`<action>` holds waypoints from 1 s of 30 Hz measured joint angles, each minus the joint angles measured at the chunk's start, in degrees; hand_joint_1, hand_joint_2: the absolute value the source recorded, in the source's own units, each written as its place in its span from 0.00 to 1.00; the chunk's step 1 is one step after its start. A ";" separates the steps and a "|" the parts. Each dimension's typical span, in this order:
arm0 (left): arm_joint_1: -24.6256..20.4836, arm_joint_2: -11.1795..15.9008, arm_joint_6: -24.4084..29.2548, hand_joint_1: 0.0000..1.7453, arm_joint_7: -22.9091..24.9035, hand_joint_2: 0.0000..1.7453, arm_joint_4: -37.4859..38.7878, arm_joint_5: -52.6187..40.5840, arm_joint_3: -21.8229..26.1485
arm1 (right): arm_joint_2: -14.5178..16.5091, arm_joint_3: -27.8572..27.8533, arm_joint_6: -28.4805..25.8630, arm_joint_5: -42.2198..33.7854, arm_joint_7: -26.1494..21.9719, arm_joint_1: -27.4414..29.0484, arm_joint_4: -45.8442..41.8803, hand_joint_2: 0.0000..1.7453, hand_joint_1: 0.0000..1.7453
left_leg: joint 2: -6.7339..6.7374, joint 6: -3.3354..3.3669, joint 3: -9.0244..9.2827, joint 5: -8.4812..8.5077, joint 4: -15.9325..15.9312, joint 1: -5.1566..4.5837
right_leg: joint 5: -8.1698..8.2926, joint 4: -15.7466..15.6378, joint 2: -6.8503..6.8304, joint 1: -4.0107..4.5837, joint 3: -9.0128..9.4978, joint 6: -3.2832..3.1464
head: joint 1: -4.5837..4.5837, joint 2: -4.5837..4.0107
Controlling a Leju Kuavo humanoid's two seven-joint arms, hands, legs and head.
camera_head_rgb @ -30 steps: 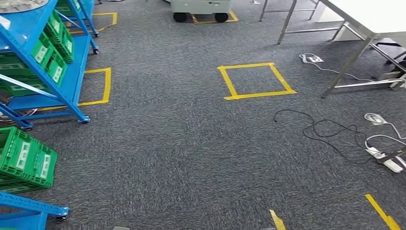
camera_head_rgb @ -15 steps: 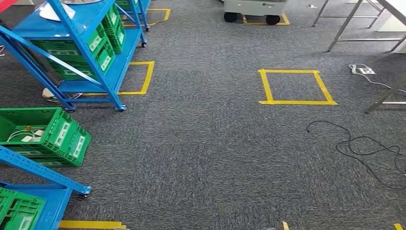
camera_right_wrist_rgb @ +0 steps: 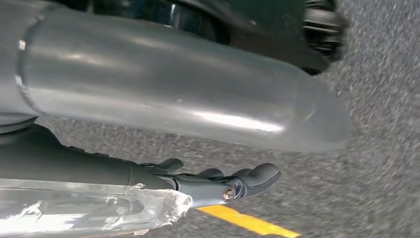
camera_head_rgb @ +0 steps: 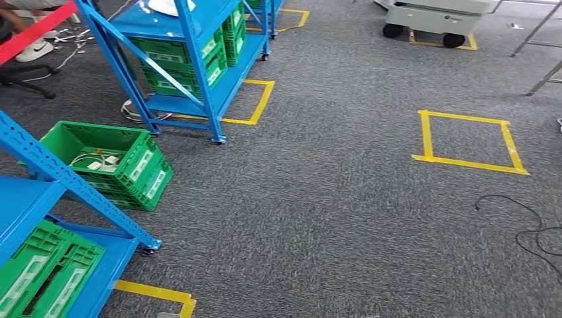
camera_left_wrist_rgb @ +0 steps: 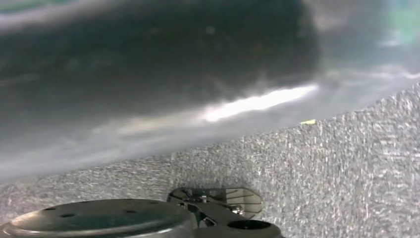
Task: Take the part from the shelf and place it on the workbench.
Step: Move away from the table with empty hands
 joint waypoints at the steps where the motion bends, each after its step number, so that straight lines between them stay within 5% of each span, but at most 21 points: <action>1: -0.07 -0.13 -0.03 0.00 0.02 0.00 0.00 -0.16 0.09 | -0.03 0.01 0.01 0.03 -0.02 0.01 -0.01 0.00 0.00 | -0.82 -0.04 0.00 0.02 0.01 0.00 | 1.78 -3.58 1.36 0.23 1.38 -0.50 | -0.01 0.00; 3: -0.13 -0.38 -0.08 0.00 0.04 0.00 0.00 -0.37 0.20 | -0.10 0.01 0.02 0.07 -0.04 -0.03 -0.01 0.00 0.00 | -2.18 -0.34 -0.34 0.21 -0.02 0.18 | 2.82 -7.19 3.06 0.47 3.00 -1.12 | 0.15 0.00; 5: -0.04 -0.42 -0.08 0.00 0.06 0.00 0.00 -0.54 0.34 | -0.10 0.01 0.03 0.09 -0.05 -0.16 -0.02 0.00 0.00 | -3.22 -0.91 -0.72 0.48 -0.07 0.29 | 2.92 -8.11 2.12 0.36 3.60 -1.18 | 0.29 0.00; 7: 0.02 -0.33 -0.07 0.00 0.07 0.00 -0.01 -0.66 0.49 | -0.07 0.00 0.05 0.09 -0.10 -0.19 -0.02 0.00 0.00 | -1.18 -1.33 -1.38 -0.63 1.26 0.07 | 3.47 -9.28 0.58 0.07 4.21 -1.03 | 0.18 0.00; 9: -0.11 -0.25 -0.06 0.00 0.07 0.00 -0.02 -0.73 0.56 | -0.04 0.00 0.10 0.09 -0.14 -0.01 -0.01 0.00 0.00 | 2.40 -1.77 -3.79 -4.01 6.51 -0.04 | 3.66 -9.96 -1.37 -0.04 4.63 -1.02 | 0.03 0.00; 11: -0.20 -0.20 -0.07 0.00 0.07 0.00 -0.03 -0.78 0.75 | -0.03 0.00 0.14 0.14 -0.14 0.15 0.00 0.00 0.00 | 3.85 -2.44 -6.90 -6.89 13.05 0.30 | 3.49 -9.96 -3.35 -0.08 4.64 -1.06 | -0.04 0.00; 12: -0.19 -0.16 -0.08 0.00 0.07 0.00 -0.04 -0.76 0.94 | -0.03 0.01 0.19 0.26 -0.10 0.16 0.00 0.00 0.00 | 4.15 -2.77 -7.51 -6.95 14.46 0.53 | 3.39 -9.93 -4.26 -0.13 4.65 -0.99 | -0.05 0.00; 14: -0.25 -0.07 -0.08 0.00 0.10 0.00 -0.12 -0.69 1.50 | -0.03 0.07 0.45 0.92 0.08 0.08 0.00 0.00 0.00 | 4.97 -3.38 -5.49 -4.11 11.07 0.95 | 3.11 -9.78 -5.87 -0.36 4.81 -0.62 | -0.06 0.00; 16: -0.74 -0.04 -0.07 0.00 0.19 0.00 -0.20 -0.49 2.22 | -0.07 0.23 0.86 1.99 0.37 -0.03 0.00 0.00 0.00 | 7.78 -3.65 -1.45 -0.95 3.70 0.99 | 2.54 -9.22 -7.19 -0.33 4.91 0.09 | -0.24 0.00; 18: -1.61 0.00 -0.06 0.00 0.28 0.00 -0.22 -0.08 3.22 | -0.13 0.56 1.20 3.15 0.63 -0.14 0.00 0.00 0.00 | 9.62 -2.91 0.37 -0.32 0.13 0.73 | 1.88 -8.64 -8.39 0.00 4.78 0.74 | -0.28 0.00; 21: -2.56 0.26 -0.07 0.00 0.49 0.00 -0.22 0.90 5.17 | -0.26 1.54 1.72 5.03 1.04 -0.62 0.01 0.00 0.00 | 7.95 -1.41 0.13 -0.33 -0.08 0.58 | 1.22 -8.31 -9.52 -0.08 5.23 1.34 | -0.13 0.00; 23: -3.14 0.59 -0.16 0.00 0.65 0.00 -0.22 1.60 6.43 | -0.36 2.30 2.10 6.05 1.23 -0.92 0.04 0.00 0.00 | 6.58 -0.72 -0.03 -0.01 -0.21 0.74 | -1.00 -5.21 -6.75 -0.47 3.94 1.87 | -0.02 0.00; 25: -3.90 1.03 -0.33 0.00 0.82 0.00 -0.22 2.26 7.57 | -0.46 3.01 2.41 6.99 1.43 -0.94 0.09 0.00 0.00 | 5.05 -0.29 -0.30 0.18 -0.21 0.77 | -4.79 2.28 -3.27 -0.73 0.32 2.16 | 0.16 0.00; 27: -4.67 1.52 -0.45 0.00 1.31 0.00 -0.22 2.96 8.77 | -0.65 3.83 2.80 8.08 1.61 -0.87 0.14 0.00 0.00 | 3.37 -0.13 -0.45 0.29 -0.19 0.71 | -6.39 8.25 -2.31 -0.76 -2.92 2.07 | 0.21 0.00; 28: -5.04 1.80 -0.46 0.00 1.69 0.00 -0.22 3.29 9.37 | -0.75 4.29 3.00 8.62 1.66 -0.90 0.15 0.00 0.00 | 2.52 -0.12 -0.42 0.32 -0.18 0.69 | -5.48 8.32 -2.11 -0.75 -3.25 1.90 | 0.22 0.00; 30: -5.90 2.33 -0.40 0.00 2.59 0.00 -0.22 3.97 10.37 | -0.97 5.18 3.32 9.55 1.71 -1.05 0.15 0.00 0.00 | 0.85 -0.21 -0.28 0.39 -0.17 0.72 | -0.99 2.28 -0.84 -0.76 -0.94 1.36 | 0.21 0.00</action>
